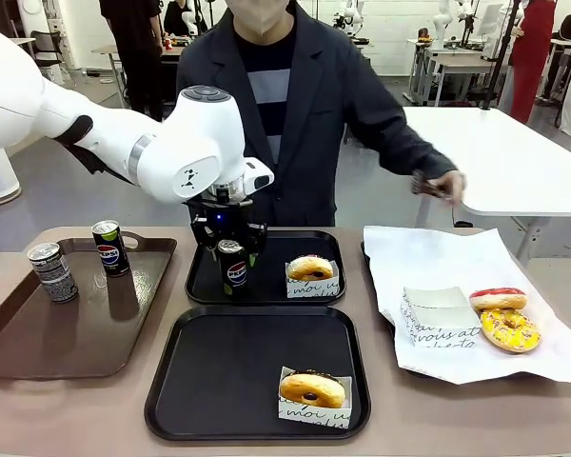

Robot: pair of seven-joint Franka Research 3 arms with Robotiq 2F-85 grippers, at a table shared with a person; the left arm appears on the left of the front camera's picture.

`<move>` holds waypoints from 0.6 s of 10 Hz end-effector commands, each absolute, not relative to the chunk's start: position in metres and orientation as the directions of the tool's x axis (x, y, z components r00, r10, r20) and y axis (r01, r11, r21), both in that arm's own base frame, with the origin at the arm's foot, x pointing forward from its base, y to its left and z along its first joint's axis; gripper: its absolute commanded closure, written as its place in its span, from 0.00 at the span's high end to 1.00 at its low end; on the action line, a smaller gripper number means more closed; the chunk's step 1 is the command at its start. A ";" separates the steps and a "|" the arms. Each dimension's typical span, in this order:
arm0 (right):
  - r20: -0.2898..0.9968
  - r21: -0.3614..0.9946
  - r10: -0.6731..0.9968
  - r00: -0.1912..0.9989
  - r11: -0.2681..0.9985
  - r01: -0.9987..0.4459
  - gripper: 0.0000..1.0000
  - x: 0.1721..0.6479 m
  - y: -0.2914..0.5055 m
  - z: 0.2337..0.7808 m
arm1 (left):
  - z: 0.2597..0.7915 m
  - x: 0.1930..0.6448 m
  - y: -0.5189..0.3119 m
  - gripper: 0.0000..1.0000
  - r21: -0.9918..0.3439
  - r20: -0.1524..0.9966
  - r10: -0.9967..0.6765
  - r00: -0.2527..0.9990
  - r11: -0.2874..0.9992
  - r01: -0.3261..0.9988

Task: Set up donuts and drinks on trays.
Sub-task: Pick up one Pepsi coke and place it on the Flat Tray.

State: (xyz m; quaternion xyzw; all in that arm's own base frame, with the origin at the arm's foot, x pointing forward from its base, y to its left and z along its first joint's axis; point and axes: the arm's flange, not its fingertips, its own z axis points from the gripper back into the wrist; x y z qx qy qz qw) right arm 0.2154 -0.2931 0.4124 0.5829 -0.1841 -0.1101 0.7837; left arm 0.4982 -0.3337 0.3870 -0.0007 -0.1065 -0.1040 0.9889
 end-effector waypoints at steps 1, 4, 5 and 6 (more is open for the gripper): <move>0.182 0.955 -0.389 0.903 0.290 -0.067 1.00 0.215 -0.295 0.413 | 0.402 0.493 -0.336 0.82 0.035 0.205 -0.195 0.959 0.981 0.192; 0.182 0.955 -0.389 0.903 0.290 -0.067 1.00 0.215 -0.295 0.413 | 0.434 0.473 -0.324 1.00 0.022 0.227 -0.204 0.952 0.979 0.204; 0.182 0.955 -0.389 0.903 0.290 -0.067 1.00 0.215 -0.295 0.413 | 0.442 0.468 -0.321 1.00 0.019 0.227 -0.202 0.953 0.979 0.203; 0.182 0.955 -0.389 0.903 0.290 -0.067 1.00 0.215 -0.295 0.413 | 0.446 0.466 -0.318 1.00 0.029 0.227 -0.207 0.952 0.978 0.206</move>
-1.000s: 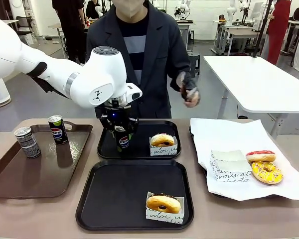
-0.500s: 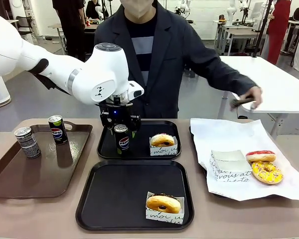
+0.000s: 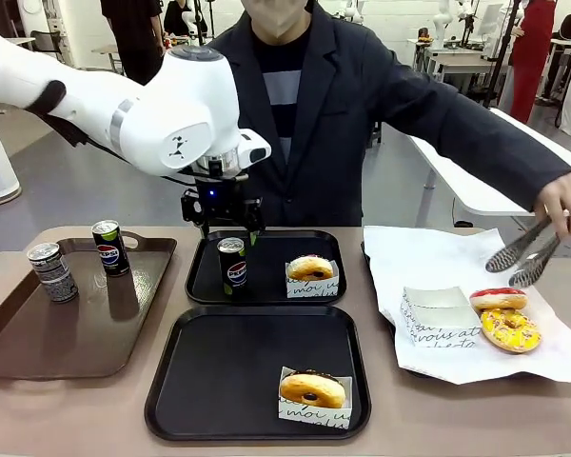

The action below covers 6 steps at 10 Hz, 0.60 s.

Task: Set up donuts and drinks on trays.
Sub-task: Pick up one Pepsi coke and place it on the Flat Tray.

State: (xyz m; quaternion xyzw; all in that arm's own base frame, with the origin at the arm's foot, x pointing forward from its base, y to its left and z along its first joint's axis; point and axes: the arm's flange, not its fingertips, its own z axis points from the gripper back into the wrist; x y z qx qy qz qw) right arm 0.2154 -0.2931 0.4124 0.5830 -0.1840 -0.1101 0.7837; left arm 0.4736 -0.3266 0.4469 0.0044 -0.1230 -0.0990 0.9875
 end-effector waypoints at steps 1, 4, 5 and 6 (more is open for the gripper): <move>0.182 0.955 -0.389 0.903 0.290 -0.067 1.00 0.215 -0.295 0.413 | 0.449 0.462 -0.316 1.00 0.025 0.223 -0.202 0.954 0.979 0.201; 0.182 0.955 -0.389 0.903 0.290 -0.067 1.00 0.215 -0.295 0.413 | 0.452 0.466 -0.321 1.00 0.033 0.239 -0.191 0.952 0.981 0.189; 0.182 0.955 -0.389 0.903 0.290 -0.067 1.00 0.215 -0.295 0.413 | 0.452 0.466 -0.321 1.00 0.033 0.239 -0.191 0.952 0.981 0.189; 0.182 0.955 -0.389 0.903 0.290 -0.067 1.00 0.215 -0.295 0.413 | 0.452 0.466 -0.321 1.00 0.033 0.239 -0.191 0.952 0.981 0.189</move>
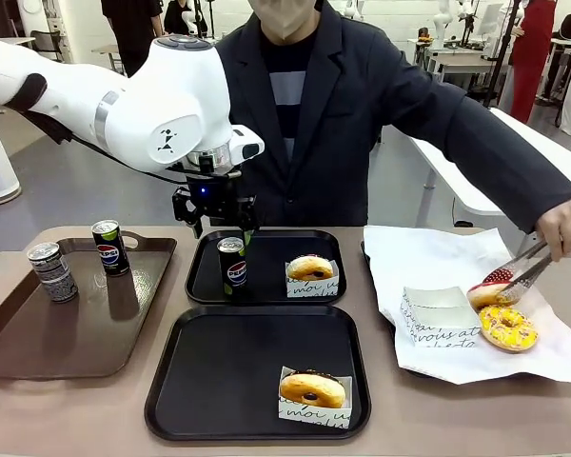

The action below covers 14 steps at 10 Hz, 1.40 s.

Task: Set up donuts and drinks on trays.
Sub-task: Pick up one Pepsi coke and place it on the Flat Tray, then pick up one Pepsi coke from the Handle tray and place it on the Flat Tray without a Pepsi coke.

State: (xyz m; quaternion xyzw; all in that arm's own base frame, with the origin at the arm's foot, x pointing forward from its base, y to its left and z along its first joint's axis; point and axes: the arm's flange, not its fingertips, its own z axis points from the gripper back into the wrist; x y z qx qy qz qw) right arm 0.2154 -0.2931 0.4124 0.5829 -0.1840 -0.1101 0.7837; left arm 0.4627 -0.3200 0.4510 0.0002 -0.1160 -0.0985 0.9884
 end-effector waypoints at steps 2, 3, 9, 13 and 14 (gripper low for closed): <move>0.182 0.955 -0.389 0.903 0.290 -0.067 1.00 0.215 -0.295 0.413 | 0.452 0.466 -0.321 1.00 0.033 0.239 -0.191 0.952 0.981 0.189; 0.182 0.955 -0.389 0.903 0.290 -0.067 1.00 0.215 -0.295 0.413 | 0.452 0.466 -0.321 1.00 0.033 0.239 -0.191 0.952 0.981 0.189; 0.182 0.955 -0.389 0.903 0.290 -0.067 1.00 0.215 -0.295 0.413 | 0.516 0.489 -0.180 1.00 -0.045 0.267 0.031 0.963 0.999 -0.020; 0.182 0.955 -0.389 0.903 0.290 -0.067 1.00 0.215 -0.295 0.413 | 0.538 0.503 -0.071 1.00 -0.025 0.237 0.130 0.963 0.991 -0.128; 0.182 0.955 -0.389 0.903 0.290 -0.067 1.00 0.215 -0.295 0.413 | 0.536 0.505 -0.042 1.00 -0.071 0.206 0.121 0.971 0.992 -0.108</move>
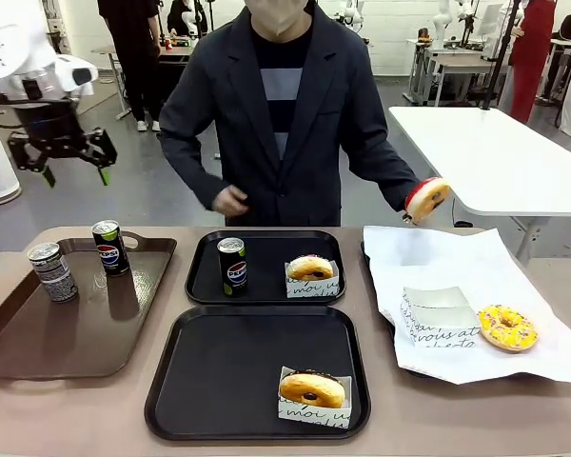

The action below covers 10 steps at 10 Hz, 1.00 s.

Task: Set up donuts and drinks on trays.
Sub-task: Pick up one Pepsi coke from the Handle tray and place it on the Flat Tray without a Pepsi coke.

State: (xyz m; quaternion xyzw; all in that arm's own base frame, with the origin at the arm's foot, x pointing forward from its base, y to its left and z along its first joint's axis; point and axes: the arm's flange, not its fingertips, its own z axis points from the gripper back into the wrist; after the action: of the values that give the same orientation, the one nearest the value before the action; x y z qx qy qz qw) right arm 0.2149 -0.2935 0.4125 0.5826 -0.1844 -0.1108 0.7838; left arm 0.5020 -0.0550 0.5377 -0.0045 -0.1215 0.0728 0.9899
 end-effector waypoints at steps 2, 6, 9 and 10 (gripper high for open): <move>0.182 0.955 -0.389 0.903 0.290 -0.067 1.00 0.215 -0.295 0.413 | 0.520 0.498 -0.002 1.00 -0.073 0.154 0.126 0.980 0.991 -0.116; 0.182 0.955 -0.389 0.903 0.290 -0.067 1.00 0.215 -0.295 0.413 | 0.498 0.494 0.042 1.00 -0.076 0.116 0.048 0.992 0.996 -0.039; 0.182 0.955 -0.389 0.903 0.290 -0.067 1.00 0.215 -0.295 0.413 | 0.501 0.498 0.032 1.00 -0.046 0.122 0.092 0.988 0.995 -0.087; 0.182 0.955 -0.389 0.903 0.290 -0.067 1.00 0.215 -0.295 0.413 | 0.501 0.498 0.032 1.00 -0.046 0.122 0.092 0.988 0.995 -0.087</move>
State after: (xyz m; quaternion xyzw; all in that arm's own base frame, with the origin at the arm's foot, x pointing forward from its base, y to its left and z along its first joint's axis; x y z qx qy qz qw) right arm 0.2148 -0.2936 0.4125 0.5825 -0.1845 -0.1110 0.7838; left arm 0.4983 0.0336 0.4990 -0.0200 -0.0593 0.0343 0.9975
